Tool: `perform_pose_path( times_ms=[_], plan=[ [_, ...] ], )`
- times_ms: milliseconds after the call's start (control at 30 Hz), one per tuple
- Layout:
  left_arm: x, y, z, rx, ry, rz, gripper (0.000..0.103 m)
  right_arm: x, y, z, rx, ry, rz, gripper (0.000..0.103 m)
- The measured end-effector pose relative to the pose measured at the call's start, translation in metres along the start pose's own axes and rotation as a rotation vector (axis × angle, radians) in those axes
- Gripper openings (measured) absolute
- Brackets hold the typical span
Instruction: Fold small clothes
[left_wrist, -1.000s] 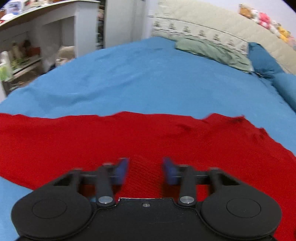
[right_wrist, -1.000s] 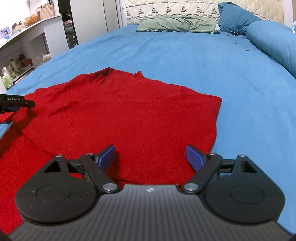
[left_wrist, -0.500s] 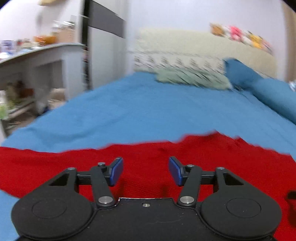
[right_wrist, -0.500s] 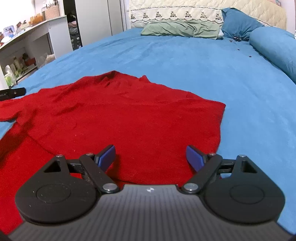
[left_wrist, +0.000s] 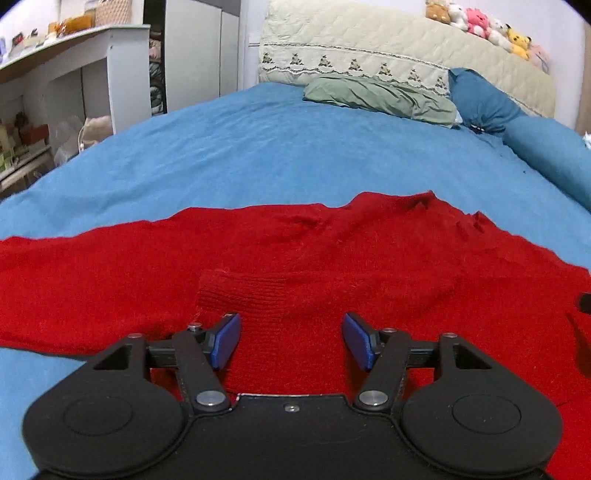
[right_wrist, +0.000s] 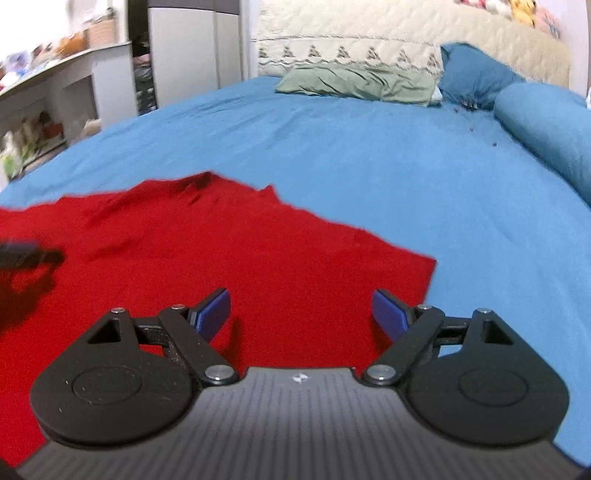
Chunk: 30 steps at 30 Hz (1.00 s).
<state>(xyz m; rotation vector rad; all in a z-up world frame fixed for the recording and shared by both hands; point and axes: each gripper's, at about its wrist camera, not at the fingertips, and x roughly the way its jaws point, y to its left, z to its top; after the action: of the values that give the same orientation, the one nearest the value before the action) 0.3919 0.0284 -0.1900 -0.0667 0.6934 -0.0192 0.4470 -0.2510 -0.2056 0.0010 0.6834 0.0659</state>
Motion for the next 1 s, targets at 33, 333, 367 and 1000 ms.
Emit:
perform_pose_path(
  times_ms=[33,333,367,1000],
  plan=[
    [0.003,0.001,0.003,-0.002,0.004,-0.002,0.067,0.017,-0.006,0.004,0.017,0.041,-0.029,0.100],
    [-0.004,-0.004,0.017,-0.010,0.029,-0.010,0.071,-0.006,-0.012,0.016,0.062,-0.018,-0.014,0.103],
    [-0.011,-0.004,0.021,-0.017,0.027,-0.015,0.073,-0.020,-0.009,0.018,0.056,-0.028,-0.010,0.103],
    [-0.123,0.131,0.074,-0.247,-0.074,0.225,0.100,-0.112,0.089,0.040,0.075,0.030,0.158,0.103]
  ],
)
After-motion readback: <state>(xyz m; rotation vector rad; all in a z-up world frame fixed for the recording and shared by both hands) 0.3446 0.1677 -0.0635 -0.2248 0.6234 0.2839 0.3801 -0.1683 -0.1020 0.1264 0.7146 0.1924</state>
